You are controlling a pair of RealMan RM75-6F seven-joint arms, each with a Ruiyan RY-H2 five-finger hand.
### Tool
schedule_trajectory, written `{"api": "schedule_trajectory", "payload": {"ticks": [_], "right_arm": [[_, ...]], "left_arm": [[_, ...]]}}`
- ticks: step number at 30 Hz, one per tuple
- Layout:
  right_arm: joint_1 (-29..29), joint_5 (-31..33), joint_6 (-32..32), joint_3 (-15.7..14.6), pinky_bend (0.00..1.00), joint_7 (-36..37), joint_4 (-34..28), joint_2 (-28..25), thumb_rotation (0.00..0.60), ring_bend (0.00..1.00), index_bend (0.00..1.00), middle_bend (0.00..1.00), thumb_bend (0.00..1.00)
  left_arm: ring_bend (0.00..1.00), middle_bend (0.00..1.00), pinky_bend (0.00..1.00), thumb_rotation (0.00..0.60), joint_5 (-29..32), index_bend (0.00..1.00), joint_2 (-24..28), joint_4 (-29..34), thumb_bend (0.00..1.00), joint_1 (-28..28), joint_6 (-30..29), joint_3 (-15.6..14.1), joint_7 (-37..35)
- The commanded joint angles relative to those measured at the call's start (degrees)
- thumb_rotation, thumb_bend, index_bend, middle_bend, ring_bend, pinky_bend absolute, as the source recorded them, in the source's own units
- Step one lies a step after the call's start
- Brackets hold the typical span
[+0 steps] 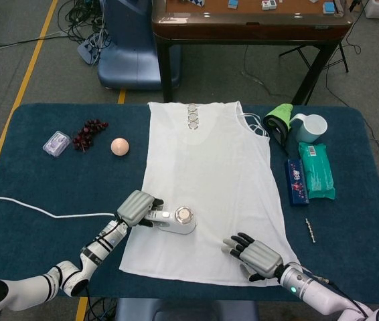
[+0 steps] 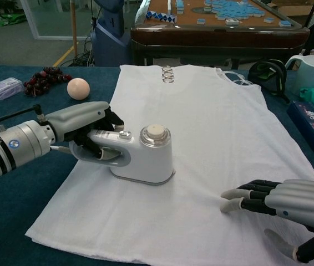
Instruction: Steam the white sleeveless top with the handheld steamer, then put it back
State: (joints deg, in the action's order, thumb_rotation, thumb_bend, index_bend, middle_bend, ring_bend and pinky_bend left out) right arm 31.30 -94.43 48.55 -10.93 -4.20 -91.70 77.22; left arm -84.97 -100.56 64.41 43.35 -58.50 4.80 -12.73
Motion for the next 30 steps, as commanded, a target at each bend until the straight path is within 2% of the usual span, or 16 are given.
{"api": "schedule_trajectory", "payload": {"ticks": [1, 7, 14, 30], "right_arm": [[0.0, 0.0, 0.0, -0.1, 0.0, 0.0, 0.0, -0.1, 0.484, 0.0, 0.0, 0.04, 0.72], [-0.1, 0.0, 0.1, -0.4, 0.0, 0.0, 0.0, -0.2, 0.484, 0.0, 0.0, 0.04, 0.72], [-0.1, -0.5, 0.3, -1.0, 0.0, -0.1, -0.6, -0.6, 0.482, 0.0, 0.0, 0.04, 0.72], [-0.1, -1.6, 0.9, -1.7, 0.0, -0.2, -1.7, -1.1, 0.484, 0.0, 0.0, 0.04, 0.72]], "left_arm": [[0.8, 0.96, 0.71, 0.6, -0.3, 0.8, 0.4, 0.6, 0.24, -0.3, -0.5, -0.3, -0.2], [0.8, 0.96, 0.71, 0.6, -1.2, 0.8, 0.3, 1.1, 0.24, -0.5, -1.1, -0.7, 0.2], [0.8, 0.96, 0.71, 0.6, -1.4, 0.8, -1.3, -0.6, 0.24, 0.8, -0.4, 0.2, 1.1], [0.8, 0.96, 0.71, 0.6, 1.0, 0.8, -4.6, -8.6, 0.24, 4.7, 2.7, 4.1, -1.4]]}}
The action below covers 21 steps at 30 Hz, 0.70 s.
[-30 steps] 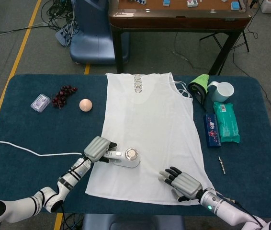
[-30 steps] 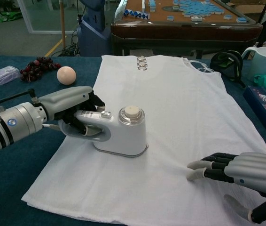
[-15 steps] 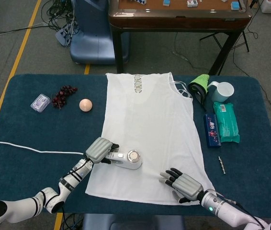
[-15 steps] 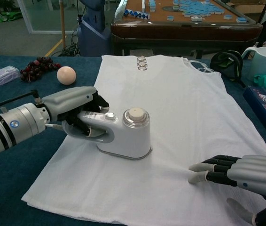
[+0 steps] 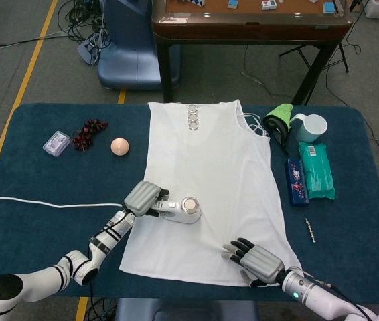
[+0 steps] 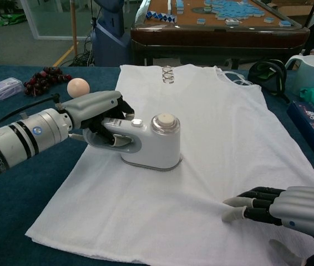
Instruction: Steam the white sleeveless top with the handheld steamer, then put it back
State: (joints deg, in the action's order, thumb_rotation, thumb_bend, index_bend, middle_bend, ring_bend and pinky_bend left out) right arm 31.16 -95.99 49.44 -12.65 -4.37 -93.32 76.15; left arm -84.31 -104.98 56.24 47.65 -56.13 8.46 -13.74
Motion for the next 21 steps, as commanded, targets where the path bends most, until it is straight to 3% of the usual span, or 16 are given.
{"api": "schedule_trajectory", "payload": {"ticks": [1, 21], "right_arm": [[0.0, -0.1, 0.1, 0.0, 0.0, -0.1, -0.1, 0.0, 0.484, 0.0, 0.0, 0.04, 0.72], [-0.6, 1.0, 2.8, 2.0, 0.0, -0.2, 0.7, -0.3, 0.483, 0.0, 0.0, 0.04, 0.71]], "left_arm": [[0.8, 0.96, 0.71, 0.6, 0.6, 0.8, -0.2, -0.7, 0.24, 0.6, 0.4, 0.7, -0.7], [0.8, 0.96, 0.71, 0.6, -0.8, 0.8, 1.4, 3.8, 0.24, -0.6, -1.5, -1.6, -0.2]]}}
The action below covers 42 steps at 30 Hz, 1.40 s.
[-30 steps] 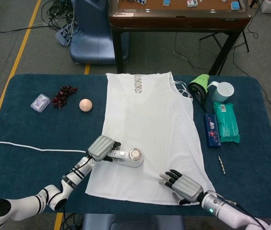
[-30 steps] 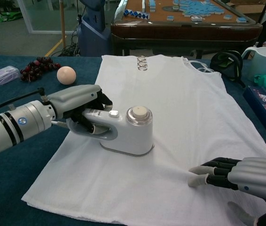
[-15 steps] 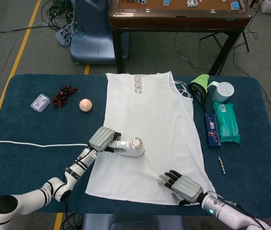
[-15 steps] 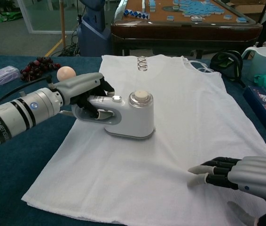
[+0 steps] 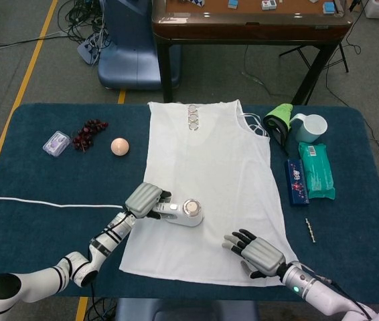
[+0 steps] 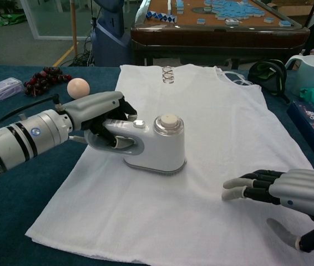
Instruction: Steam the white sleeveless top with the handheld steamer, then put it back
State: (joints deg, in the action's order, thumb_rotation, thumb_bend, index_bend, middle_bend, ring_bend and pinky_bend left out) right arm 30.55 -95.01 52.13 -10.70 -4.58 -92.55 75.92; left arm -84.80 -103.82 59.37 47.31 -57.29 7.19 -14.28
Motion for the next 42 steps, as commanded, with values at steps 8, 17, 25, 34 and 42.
{"api": "schedule_trajectory", "payload": {"ticks": [8, 17, 25, 34, 42], "right_arm": [[-0.1, -1.0, 0.6, -0.5, 0.0, 0.5, -0.6, -0.7, 0.482, 0.0, 0.0, 0.04, 0.71], [-0.6, -2.3, 1.5, -1.4, 0.0, 1.0, -0.7, -1.3, 0.483, 0.0, 0.0, 0.04, 0.71], [-1.0, -2.2, 1.8, -1.5, 0.0, 0.6, -1.0, -1.6, 0.483, 0.0, 0.0, 0.04, 0.71], [-1.0, -1.7, 1.4, -1.2, 0.0, 0.1, -1.3, -1.4, 0.481, 0.0, 0.0, 0.04, 0.71], [-0.8, -1.4, 0.8, -1.0, 0.0, -0.3, -1.6, -1.5, 0.483, 0.0, 0.0, 0.04, 0.71]], "left_arm": [[0.8, 0.96, 0.71, 0.6, -1.1, 0.8, 0.7, 2.6, 0.24, -1.3, -1.5, -1.7, 1.8], [0.8, 0.96, 0.71, 0.6, -1.4, 0.8, 0.5, 2.6, 0.24, -1.9, -1.8, -2.4, 2.9], [0.8, 0.96, 0.71, 0.6, -0.3, 0.8, -0.3, -0.3, 0.24, -0.6, -0.1, -0.8, 1.1], [0.8, 0.96, 0.71, 0.6, 0.8, 0.8, -1.4, -5.6, 0.24, 0.9, 0.9, 1.1, -1.7], [0.8, 0.96, 0.71, 0.6, -0.3, 0.8, -1.2, -5.5, 0.24, 0.3, 0.0, -0.2, -3.1]]}}
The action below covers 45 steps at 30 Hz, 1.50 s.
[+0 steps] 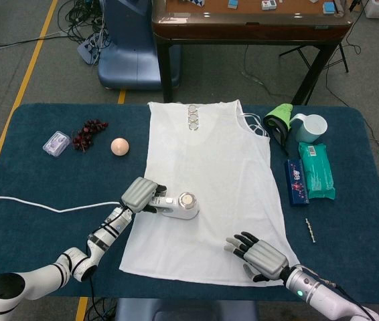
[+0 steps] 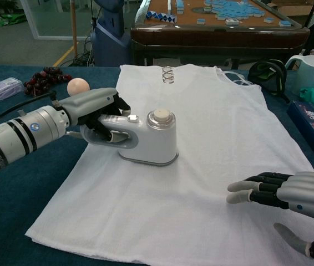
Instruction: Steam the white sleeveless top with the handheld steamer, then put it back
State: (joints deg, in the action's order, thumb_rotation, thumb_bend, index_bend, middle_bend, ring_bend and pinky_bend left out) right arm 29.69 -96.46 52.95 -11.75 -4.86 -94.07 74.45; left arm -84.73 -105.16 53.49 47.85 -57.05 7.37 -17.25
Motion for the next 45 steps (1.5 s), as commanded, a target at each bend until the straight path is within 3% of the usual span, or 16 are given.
{"api": "schedule_trajectory", "payload": {"ticks": [1, 27, 45], "right_arm": [[0.0, 0.0, -0.1, 0.0, 0.0, -0.1, -0.1, 0.0, 0.483, 0.0, 0.0, 0.04, 0.71], [-0.2, 0.8, -1.3, -0.2, 0.0, -1.1, 0.3, 0.5, 0.481, 0.0, 0.0, 0.04, 0.71], [-0.2, 1.0, -1.7, -0.2, 0.0, -0.6, 0.9, 0.8, 0.485, 0.0, 0.0, 0.04, 0.71]], "left_arm": [[0.8, 0.96, 0.71, 0.6, -0.6, 0.8, 0.1, 0.6, 0.24, -0.4, -0.5, -0.8, -0.1], [0.8, 0.96, 0.71, 0.6, -2.7, 0.8, 1.2, 7.3, 0.24, -2.4, -2.2, -3.7, 3.9], [0.79, 0.96, 0.71, 0.6, -0.1, 0.8, -0.6, 2.6, 0.24, -0.3, 1.1, -0.8, 2.4]]}}
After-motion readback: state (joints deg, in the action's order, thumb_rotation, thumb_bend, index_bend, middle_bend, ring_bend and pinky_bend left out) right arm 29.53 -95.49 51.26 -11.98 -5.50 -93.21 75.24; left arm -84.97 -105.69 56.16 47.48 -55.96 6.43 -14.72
